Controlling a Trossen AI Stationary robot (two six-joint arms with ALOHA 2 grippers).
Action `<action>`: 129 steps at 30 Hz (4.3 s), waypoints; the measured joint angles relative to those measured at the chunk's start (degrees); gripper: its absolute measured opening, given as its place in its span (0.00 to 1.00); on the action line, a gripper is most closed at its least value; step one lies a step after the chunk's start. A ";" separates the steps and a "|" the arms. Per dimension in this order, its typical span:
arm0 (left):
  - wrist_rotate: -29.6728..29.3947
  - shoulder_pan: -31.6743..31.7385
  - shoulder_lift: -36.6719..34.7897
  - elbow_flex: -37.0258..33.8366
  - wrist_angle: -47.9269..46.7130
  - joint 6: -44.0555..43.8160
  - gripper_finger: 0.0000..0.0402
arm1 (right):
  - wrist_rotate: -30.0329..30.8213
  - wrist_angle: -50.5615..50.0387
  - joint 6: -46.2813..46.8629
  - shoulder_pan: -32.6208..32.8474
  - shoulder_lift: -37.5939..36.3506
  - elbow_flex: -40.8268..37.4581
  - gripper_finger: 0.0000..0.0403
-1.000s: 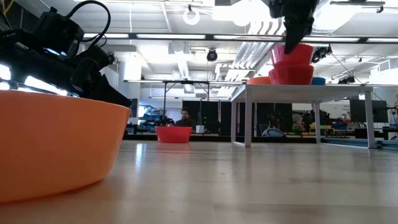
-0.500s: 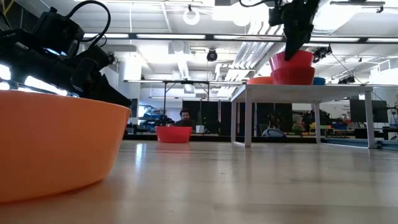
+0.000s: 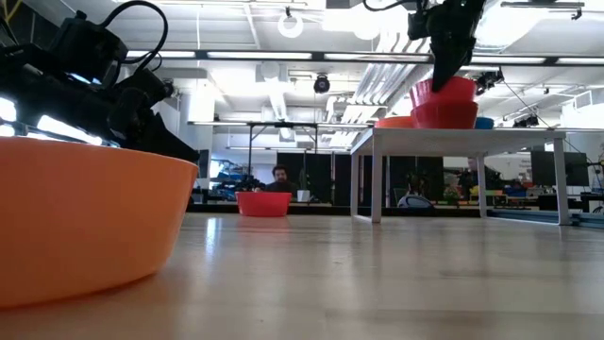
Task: Pick & Place Mini bowls
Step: Stack the red bowl on top of the red bowl on the shelf, then stack the blue bowl on top of the blue bowl on the shelf
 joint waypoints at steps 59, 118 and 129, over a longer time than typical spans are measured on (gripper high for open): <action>0.00 0.01 0.00 0.00 0.00 0.00 0.00 | 9.18 -7.75 28.10 42.57 -4.46 0.00 0.01; 0.02 0.00 0.00 -0.01 0.02 0.00 0.00 | -7.67 21.14 71.96 83.86 14.53 -27.94 0.32; 0.02 0.00 0.00 -0.02 -0.01 0.00 0.00 | -7.23 27.42 70.92 81.36 11.97 -33.33 0.02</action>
